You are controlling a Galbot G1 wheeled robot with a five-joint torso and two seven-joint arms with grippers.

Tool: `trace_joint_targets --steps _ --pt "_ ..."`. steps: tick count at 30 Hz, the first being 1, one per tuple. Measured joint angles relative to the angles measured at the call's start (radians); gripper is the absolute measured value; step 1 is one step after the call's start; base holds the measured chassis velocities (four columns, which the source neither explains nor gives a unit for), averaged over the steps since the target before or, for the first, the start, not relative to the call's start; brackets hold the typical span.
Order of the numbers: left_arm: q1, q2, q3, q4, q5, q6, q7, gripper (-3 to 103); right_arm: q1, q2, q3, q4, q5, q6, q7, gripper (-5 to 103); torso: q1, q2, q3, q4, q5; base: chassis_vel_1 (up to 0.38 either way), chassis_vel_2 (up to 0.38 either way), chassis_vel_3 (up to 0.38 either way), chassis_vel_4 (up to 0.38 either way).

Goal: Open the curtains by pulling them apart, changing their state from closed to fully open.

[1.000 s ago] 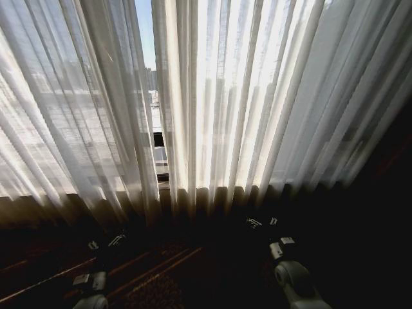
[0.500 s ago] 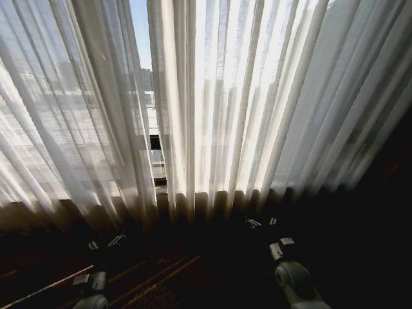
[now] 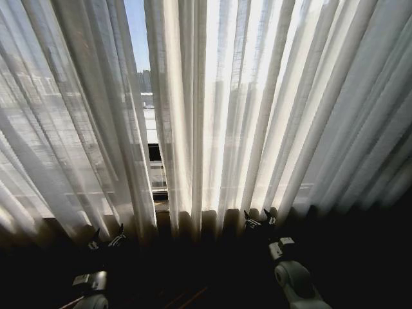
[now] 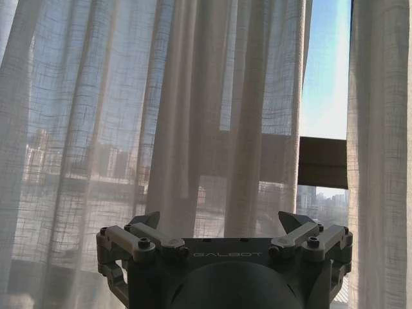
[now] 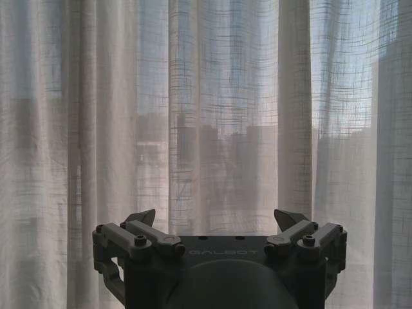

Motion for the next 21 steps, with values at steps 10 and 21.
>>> trace_joint_targets --steps 10,21 --pt "0.000 0.000 0.000 0.000 0.000 0.000 0.000 100 0.029 -0.006 -0.009 -0.037 0.007 0.036 0.019 100 0.002 -0.001 0.001 -0.0001 -0.0007 -0.233 0.362 0.215 -0.378" --pt "0.000 0.000 0.000 0.000 0.000 0.000 0.000 100 0.084 -0.049 -0.078 -0.042 0.025 0.002 0.054 100 -0.002 0.001 -0.001 -0.0003 -0.0002 -0.017 -0.011 0.000 0.023"
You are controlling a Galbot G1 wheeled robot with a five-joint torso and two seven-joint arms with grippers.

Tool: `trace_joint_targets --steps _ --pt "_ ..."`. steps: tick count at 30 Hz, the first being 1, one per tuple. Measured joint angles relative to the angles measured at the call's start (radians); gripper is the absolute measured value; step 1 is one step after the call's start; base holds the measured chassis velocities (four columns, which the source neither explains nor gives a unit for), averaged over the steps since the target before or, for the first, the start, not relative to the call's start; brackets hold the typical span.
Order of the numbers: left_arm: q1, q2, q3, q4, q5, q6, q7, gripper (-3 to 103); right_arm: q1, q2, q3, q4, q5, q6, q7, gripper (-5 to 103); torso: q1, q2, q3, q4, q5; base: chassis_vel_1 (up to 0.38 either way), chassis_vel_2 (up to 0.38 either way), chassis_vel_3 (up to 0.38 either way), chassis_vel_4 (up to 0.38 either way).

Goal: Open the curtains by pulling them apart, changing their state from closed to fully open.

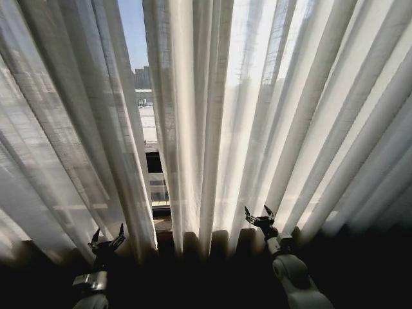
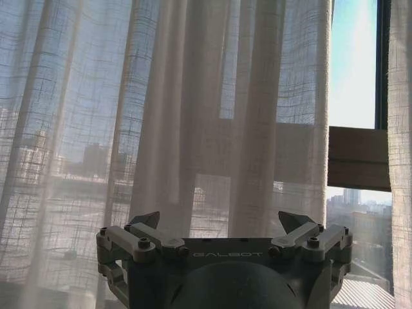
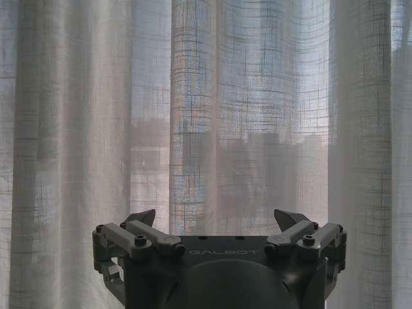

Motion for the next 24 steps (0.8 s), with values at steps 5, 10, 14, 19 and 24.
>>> trace_joint_targets --steps 5,10,14,19,24 --pt "0.000 0.000 0.000 0.000 0.000 0.000 0.000 100 0.053 -0.013 -0.064 -0.024 0.030 -0.004 0.005 100 0.001 -0.001 0.000 0.0000 -0.0002 0.016 -0.023 -0.017 0.019" --pt "0.000 0.000 0.000 0.000 0.000 0.000 0.000 100 0.132 -0.009 -0.117 -0.105 0.036 0.000 0.007 100 0.003 -0.002 0.001 0.0001 -0.0001 0.000 0.000 0.000 0.000" --pt "0.000 0.000 0.000 0.000 0.000 0.000 0.000 100 0.212 0.007 -0.150 -0.211 0.032 0.006 0.041 100 0.002 -0.001 0.001 0.0000 0.0000 0.000 0.000 0.000 0.000" --pt "0.000 0.000 0.000 0.000 0.000 0.000 0.000 100 0.315 0.025 -0.174 -0.340 0.029 0.031 0.077 100 0.002 -0.001 0.001 0.0002 0.0000 0.000 0.000 0.000 0.000" --pt "0.000 0.000 0.000 0.000 0.000 0.000 0.000 100 0.363 0.034 -0.197 -0.386 0.034 0.040 0.085 100 0.002 -0.001 0.001 0.0001 -0.0001 0.000 0.000 0.000 0.000"
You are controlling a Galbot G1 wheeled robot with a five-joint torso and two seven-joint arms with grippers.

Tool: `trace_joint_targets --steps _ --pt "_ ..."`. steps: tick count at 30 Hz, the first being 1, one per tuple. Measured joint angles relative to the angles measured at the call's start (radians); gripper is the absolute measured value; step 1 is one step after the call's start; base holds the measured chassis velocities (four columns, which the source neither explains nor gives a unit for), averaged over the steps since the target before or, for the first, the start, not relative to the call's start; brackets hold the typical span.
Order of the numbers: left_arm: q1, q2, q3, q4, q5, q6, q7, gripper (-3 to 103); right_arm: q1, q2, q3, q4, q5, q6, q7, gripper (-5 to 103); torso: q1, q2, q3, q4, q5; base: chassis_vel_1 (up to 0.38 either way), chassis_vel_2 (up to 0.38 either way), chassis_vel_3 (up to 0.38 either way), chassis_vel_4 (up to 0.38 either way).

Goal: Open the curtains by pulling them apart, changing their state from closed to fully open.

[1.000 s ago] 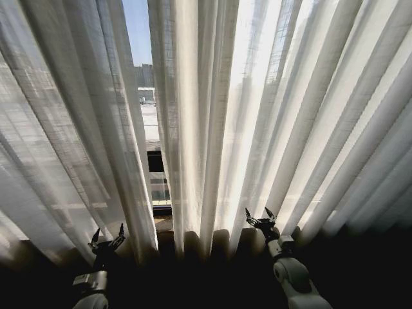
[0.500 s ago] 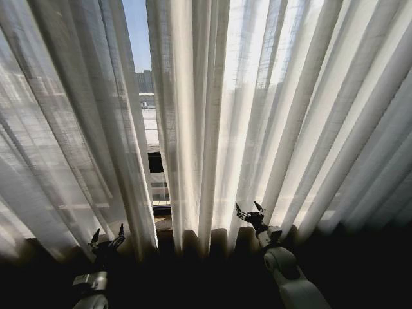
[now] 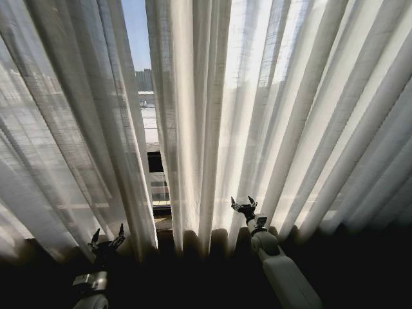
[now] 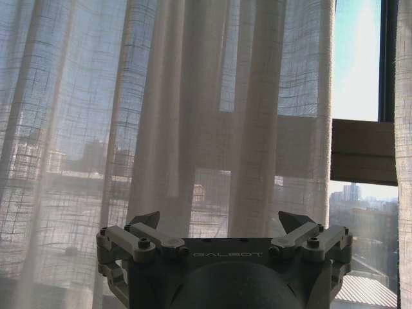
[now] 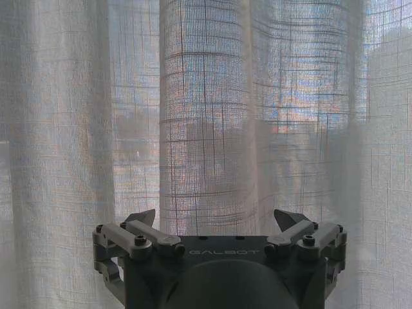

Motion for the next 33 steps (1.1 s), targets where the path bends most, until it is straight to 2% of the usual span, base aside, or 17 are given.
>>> trace_joint_targets --steps 5,6,7,8,10,11,14,17,19,20,23,24,25,26,30,31,33 --pt "0.000 0.000 0.000 0.000 0.000 0.000 0.000 100 0.022 0.013 -0.011 -0.029 0.004 0.025 -0.003 96 0.000 0.000 0.000 0.0001 0.0001 0.000 0.000 0.000 0.000" --pt "0.000 0.000 0.000 0.000 0.000 0.000 0.000 100 0.022 0.014 -0.012 -0.031 0.004 0.028 -0.004 86 0.000 0.000 0.000 0.0001 0.0001 0.000 0.000 0.000 0.000" --pt "0.000 0.000 0.000 0.000 0.000 0.000 0.000 100 0.022 0.015 -0.012 -0.031 0.005 0.032 -0.005 86 0.000 0.000 0.000 0.0000 0.0001 0.000 0.000 0.000 0.000" --pt "0.000 0.000 0.000 0.000 0.000 0.000 0.000 100 0.021 0.013 -0.011 -0.031 0.005 0.035 -0.008 75 0.000 0.000 0.000 0.0000 0.0001 0.000 0.000 0.000 0.000" --pt "0.000 0.000 0.000 0.000 0.000 0.000 0.000 100 0.020 0.012 -0.010 -0.031 0.006 0.036 -0.009 75 0.000 0.000 0.000 0.0000 0.0002 0.000 0.000 0.000 0.000" --pt "0.000 0.000 0.000 0.000 0.000 0.000 0.000 100 0.018 0.009 -0.007 -0.030 0.008 0.037 -0.009 65 0.000 0.000 0.000 0.0000 0.0001 0.000 0.000 0.000 0.000" --pt "0.000 0.000 0.000 0.000 0.000 0.000 0.000 100 0.014 0.005 -0.003 -0.025 0.010 0.037 -0.010 65 0.000 0.000 0.000 -0.0001 0.0001 0.000 0.000 0.000 0.000" --pt "0.000 0.000 0.000 0.000 0.000 0.000 0.000 100 0.006 0.002 0.002 -0.017 0.010 0.039 -0.010 42 0.000 0.000 0.000 -0.0001 0.0001 0.000 0.000 0.000 0.000" --pt "0.000 0.000 0.000 0.000 0.000 0.000 0.000 100 0.004 0.001 0.002 -0.016 0.011 0.039 -0.010 42 0.000 0.000 0.000 0.0000 0.0001 0.000 0.000 0.000 0.000" --pt "0.000 0.000 0.000 0.000 0.000 0.000 0.000 100 0.001 0.000 0.003 -0.014 0.011 0.039 -0.010 32 0.000 0.000 0.000 -0.0001 0.0001 0.000 0.000 0.000 0.000" --pt "0.000 0.000 0.000 0.000 0.000 0.000 0.000 100 -0.001 0.001 0.004 -0.011 0.014 0.039 -0.014 32 0.000 0.000 0.000 -0.0001 0.0001 0.000 0.000 0.000 0.000" --pt "0.000 0.000 0.000 0.000 0.000 0.000 0.000 100 -0.001 0.001 0.005 -0.011 0.018 0.040 -0.022 21 0.000 0.000 0.000 -0.0001 0.0001 0.000 0.000 0.000 0.000" --pt "0.000 0.000 0.000 0.000 0.000 0.000 0.000 100 -0.001 0.002 0.005 -0.011 0.026 0.046 -0.034 21 0.000 0.000 0.000 -0.0001 0.0001 0.000 0.000 0.000 0.000" --pt "0.000 0.000 0.000 0.000 0.000 0.000 0.000 100 -0.001 0.004 0.006 -0.012 0.036 0.054 -0.048 10 0.000 0.000 0.000 0.0000 0.0002 0.000 0.000 0.000 0.000" --pt "0.000 0.000 0.000 0.000 0.000 0.000 0.000 100 -0.001 0.006 0.010 -0.020 0.043 0.073 -0.088 10 0.000 0.000 0.000 0.0000 0.0001 0.000 0.000 0.000 0.000" --pt "0.000 0.000 0.000 0.000 0.000 0.000 0.000 100 0.001 0.006 0.012 -0.023 0.040 0.075 -0.092 1 0.000 0.000 0.000 0.0000 0.0002 0.000 0.000 0.000 0.000" --pt "0.000 0.000 0.000 0.000 0.000 0.000 0.000 100 0.003 0.006 0.013 -0.025 0.039 0.074 -0.096 1 0.000 0.000 0.000 0.0000 0.0001 0.000 0.000 0.000 0.000"
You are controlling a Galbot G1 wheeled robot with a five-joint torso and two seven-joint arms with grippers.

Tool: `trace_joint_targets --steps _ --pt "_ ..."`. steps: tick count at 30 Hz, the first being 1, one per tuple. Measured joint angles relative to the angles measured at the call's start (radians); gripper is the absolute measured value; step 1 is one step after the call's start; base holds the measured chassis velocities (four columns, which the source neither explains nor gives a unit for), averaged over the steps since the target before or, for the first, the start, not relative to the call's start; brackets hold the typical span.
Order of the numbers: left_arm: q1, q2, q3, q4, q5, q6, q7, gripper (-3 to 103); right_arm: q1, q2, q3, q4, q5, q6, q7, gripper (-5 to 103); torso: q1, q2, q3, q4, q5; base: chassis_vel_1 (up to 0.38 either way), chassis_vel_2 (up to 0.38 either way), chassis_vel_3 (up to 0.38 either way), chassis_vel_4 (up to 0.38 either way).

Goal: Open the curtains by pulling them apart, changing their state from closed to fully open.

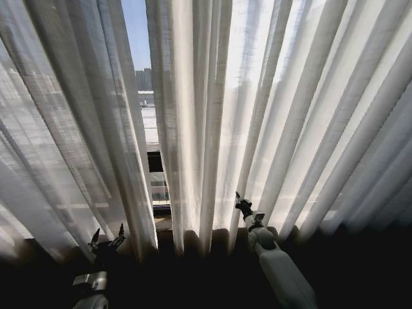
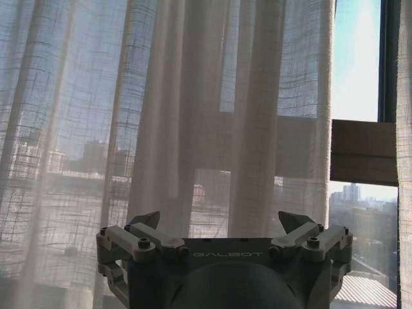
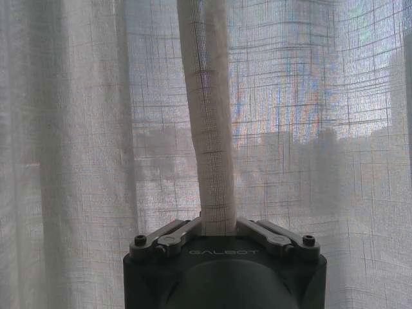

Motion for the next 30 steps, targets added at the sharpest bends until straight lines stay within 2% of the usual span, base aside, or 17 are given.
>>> trace_joint_targets --steps 15,30 --pt "0.000 0.000 0.000 0.000 0.000 0.000 0.000 100 0.002 -0.006 0.015 -0.009 0.017 -0.017 -0.024 0 0.000 0.000 0.000 0.0001 0.0000 -0.022 -0.028 0.034 0.021" --pt "0.000 0.000 0.000 0.000 0.000 0.000 0.000 100 -0.003 -0.013 0.028 -0.011 0.025 -0.013 -0.052 0 0.000 0.000 0.000 0.0000 0.0000 -0.243 -0.248 0.238 0.231"
